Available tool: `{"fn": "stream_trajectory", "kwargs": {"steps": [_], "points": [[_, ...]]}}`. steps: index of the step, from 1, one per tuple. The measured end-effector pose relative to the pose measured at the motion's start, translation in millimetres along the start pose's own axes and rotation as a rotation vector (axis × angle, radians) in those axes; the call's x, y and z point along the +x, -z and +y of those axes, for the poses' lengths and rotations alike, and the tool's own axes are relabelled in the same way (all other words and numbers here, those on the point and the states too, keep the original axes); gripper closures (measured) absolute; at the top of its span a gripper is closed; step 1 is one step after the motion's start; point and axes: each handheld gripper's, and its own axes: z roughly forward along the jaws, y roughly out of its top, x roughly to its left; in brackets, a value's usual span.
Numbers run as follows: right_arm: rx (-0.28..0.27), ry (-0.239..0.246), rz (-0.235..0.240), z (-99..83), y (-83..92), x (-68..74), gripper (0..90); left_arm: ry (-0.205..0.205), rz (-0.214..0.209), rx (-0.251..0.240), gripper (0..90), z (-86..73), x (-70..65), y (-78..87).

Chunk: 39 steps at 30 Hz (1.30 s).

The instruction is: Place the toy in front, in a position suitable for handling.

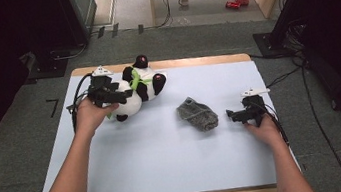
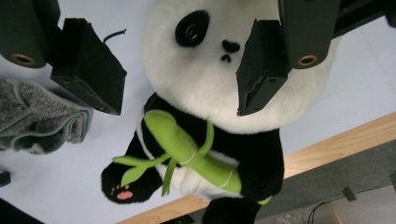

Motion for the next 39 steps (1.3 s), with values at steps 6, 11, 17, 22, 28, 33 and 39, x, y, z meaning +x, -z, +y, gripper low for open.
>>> {"fn": "stream_trajectory", "kwargs": {"steps": [6, 11, 17, 22, 28, 33, 39], "points": [[0.0, -0.001, -0.001, 0.0, 0.0, 0.2, 5.5, 0.001, -0.002, 0.003, 33.8, 9.6, -2.2, -9.7], [0.0, -0.001, 0.0, 0.0, -0.1, 0.1, 5.4, 0.033, -0.008, -0.013, 32.9, 16.1, -7.5, -18.8], [0.0, -0.001, -0.001, 0.0, 0.0, 0.2, 5.5, 0.031, 0.005, 0.016, 31.7, 18.4, -9.9, -37.2], [0.0, -0.001, -0.001, 0.0, 0.0, 0.1, 5.5, 0.018, 0.016, 0.034, 30.8, 17.5, -7.2, -49.9], [0.0, -0.001, -0.001, 0.1, 0.0, 0.2, 5.5, 0.008, 0.046, 0.024, 32.8, 15.6, -3.7, -56.9], [0.001, 0.0, -0.001, 0.1, 0.0, 0.1, 5.5, 0.007, 0.053, 0.02, 42.1, 14.3, -0.5, -56.8], [0.0, -0.003, 0.002, -0.1, 0.2, -0.3, 5.5, -0.039, 0.042, 0.055, 62.7, 13.2, -3.9, -55.0]]}}
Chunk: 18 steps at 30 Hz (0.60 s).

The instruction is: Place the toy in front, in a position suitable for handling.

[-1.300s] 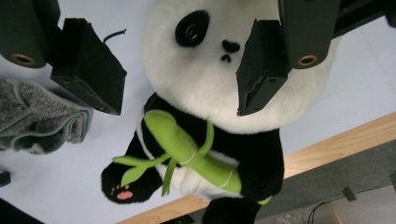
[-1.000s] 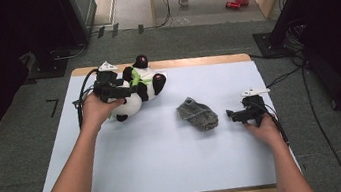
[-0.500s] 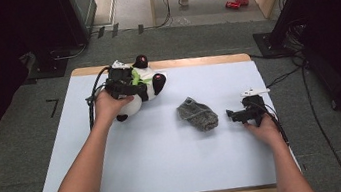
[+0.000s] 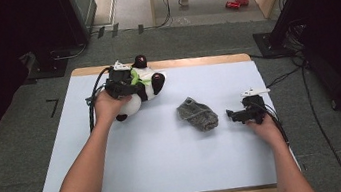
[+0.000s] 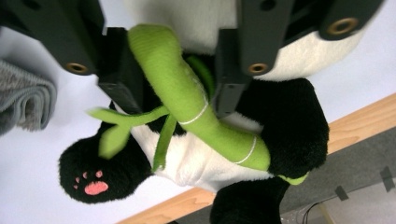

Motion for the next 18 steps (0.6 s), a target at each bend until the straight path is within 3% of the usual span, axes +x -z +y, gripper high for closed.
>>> {"fn": "stream_trajectory", "kwargs": {"steps": [3, 10, 14, 18], "points": [[0.001, 0.0, -0.001, 0.2, -0.3, 0.2, 5.4, 0.028, -0.025, 0.009, 68.5, 1.0, 0.7, 2.5], [0.002, 0.0, -0.003, 0.3, -0.3, 0.5, 5.4, -0.022, -0.07, 0.046, 71.5, -0.6, -4.2, 19.0], [0.005, -0.012, -0.011, 0.5, 0.1, 1.4, 5.7, -0.025, -0.09, 0.023, 71.9, -7.5, -7.8, 34.6], [0.02, -0.031, -0.027, 2.1, 1.4, 3.3, 7.8, -0.025, -0.14, 0.015, 71.8, -13.6, -13.6, 48.8]]}}
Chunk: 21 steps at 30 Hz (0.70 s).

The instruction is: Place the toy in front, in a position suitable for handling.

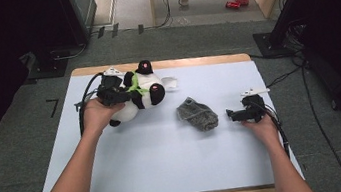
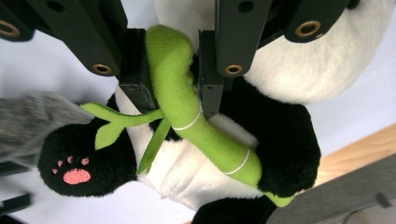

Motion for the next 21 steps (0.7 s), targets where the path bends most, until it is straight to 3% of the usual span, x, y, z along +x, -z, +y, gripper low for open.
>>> {"fn": "stream_trajectory", "kwargs": {"steps": [4, 8, 12, 21], "points": [[0.013, -0.021, -0.011, 3.4, 4.0, 1.4, 20.4, -0.022, -0.011, 0.005, 71.8, -5.9, -11.1, 11.6], [0.0, -0.04, 0.023, 9.1, 8.9, 1.9, 21.4, -0.027, -0.018, -0.006, 71.8, -13.0, -20.8, 24.0], [-0.02, -0.037, 0.048, 16.4, 13.7, 6.9, 22.8, -0.04, -0.061, -0.011, 71.7, -21.8, -31.7, 32.5], [-0.076, -0.003, 0.148, 40.0, 22.1, 37.1, 23.6, -0.069, -0.097, 0.009, 71.5, -48.0, -56.6, 33.3]]}}
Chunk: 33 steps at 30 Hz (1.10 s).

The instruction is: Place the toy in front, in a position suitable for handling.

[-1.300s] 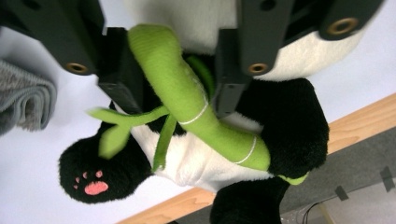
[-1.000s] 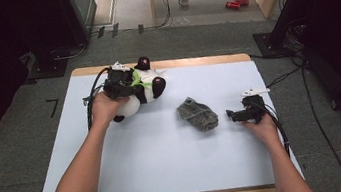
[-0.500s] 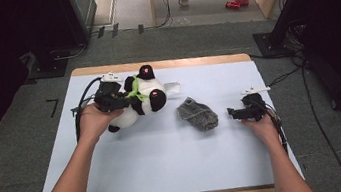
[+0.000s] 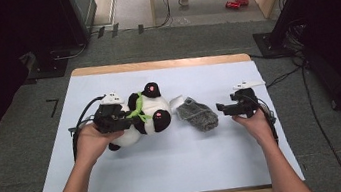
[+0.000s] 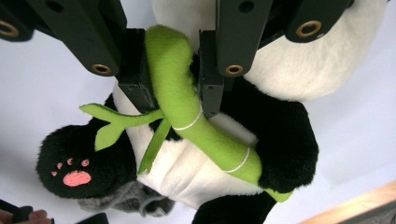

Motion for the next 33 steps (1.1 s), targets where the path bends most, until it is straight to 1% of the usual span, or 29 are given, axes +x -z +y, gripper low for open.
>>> {"fn": "stream_trajectory", "kwargs": {"steps": [2, 4, 5, 6, 7, 9, 14, 17, 20, 22, 24, 25, 27, 29, 31, 33], "points": [[-0.019, 0.013, 0.028, 5.2, -0.9, 8.2, 24.0, -0.009, -0.01, 0.008, 71.4, -2.3, -4.4, -2.8], [-0.026, 0.023, 0.058, 9.4, -2.8, 15.9, 24.2, -0.012, -0.017, 0.007, 71.4, -3.1, -9.7, -6.1], [-0.024, 0.042, 0.078, 12.7, -6.4, 22.7, 24.1, -0.012, -0.024, 0.007, 71.3, -3.0, -12.4, -7.9], [-0.024, 0.042, 0.078, 12.7, -6.4, 22.7, 24.1, -0.013, -0.032, 0.008, 71.3, -2.7, -14.7, -9.6], [-0.013, 0.052, 0.098, 14.8, -10.8, 28.3, 24.0, -0.014, -0.036, 0.011, 71.3, -2.1, -16.8, -11.0], [-0.005, 0.057, 0.106, 15.6, -13.3, 30.7, 23.9, -0.017, -0.036, 0.013, 71.2, -1.0, -21.1, -14.0], [0.037, 0.085, 0.137, 16.7, -28.7, 41.7, 23.9, -0.027, -0.049, 0.013, 71.1, -0.2, -29.7, -20.6], [0.076, 0.102, 0.145, 15.4, -39.5, 46.3, 24.4, -0.017, -0.061, 0.008, 70.9, 0.1, -32.3, -23.8], [0.129, 0.138, 0.141, 12.4, -49.4, 50.6, 30.1, -0.011, -0.066, 0.003, 70.4, -0.6, -32.9, -27.6], [0.167, 0.15, 0.142, 10.3, -55.0, 51.7, 32.6, 0.009, -0.074, -0.009, 70.0, -1.7, -30.7, -27.7], [0.188, 0.138, 0.163, 9.2, -58.4, 50.4, 36.4, 0.031, -0.083, -0.02, 69.1, -2.8, -27.5, -26.9], [0.195, 0.125, 0.176, 8.9, -59.2, 49.8, 39.1, 0.037, -0.086, -0.024, 68.4, -3.3, -26.1, -26.6], [0.205, 0.108, 0.207, 8.6, -59.9, 48.4, 49.2, 0.05, -0.093, -0.033, 67.1, -4.5, -25.1, -26.6], [0.214, 0.097, 0.235, 8.8, -59.7, 47.8, 58.9, 0.051, -0.091, -0.043, 64.9, -5.3, -25.2, -26.5], [0.224, 0.092, 0.239, 9.8, -57.6, 49.2, 68.0, 0.052, -0.086, -0.049, 61.6, -5.4, -25.6, -25.6], [0.236, 0.078, 0.229, 11.9, -55.4, 50.0, 72.2, 0.047, -0.073, -0.06, 57.7, -5.3, -26.3, -23.8]]}}
